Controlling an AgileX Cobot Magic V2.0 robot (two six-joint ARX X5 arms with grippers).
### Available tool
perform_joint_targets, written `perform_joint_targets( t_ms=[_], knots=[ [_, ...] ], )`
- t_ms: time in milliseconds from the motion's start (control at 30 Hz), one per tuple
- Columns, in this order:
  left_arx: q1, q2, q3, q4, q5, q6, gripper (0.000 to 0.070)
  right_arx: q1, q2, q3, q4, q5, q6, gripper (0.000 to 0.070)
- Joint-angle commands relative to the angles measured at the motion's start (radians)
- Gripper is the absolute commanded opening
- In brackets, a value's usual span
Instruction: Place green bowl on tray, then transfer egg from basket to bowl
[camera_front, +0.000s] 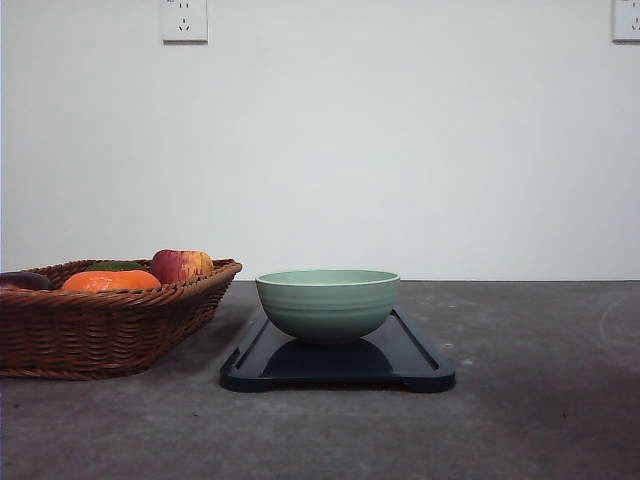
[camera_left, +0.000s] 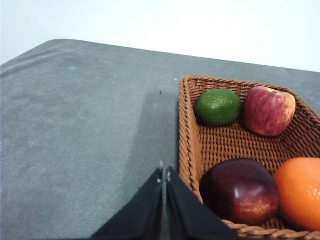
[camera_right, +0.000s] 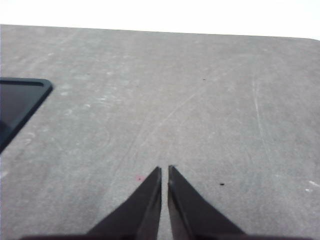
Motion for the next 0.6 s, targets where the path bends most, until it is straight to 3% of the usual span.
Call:
perform_joint_targets(
  t_ms=[0,567],
  knots=[
    [0.001,-0.001,-0.019,-0.007,0.003,0.009,0.0000,-0.003,-0.032,-0.006,-0.009,-0.006,-0.001,0.0015],
    [0.001,-0.001,-0.019,-0.008,0.002,0.009,0.0000,-0.006,-0.033,-0.006,0.012,-0.005,-0.005,0.0016]
  ],
)
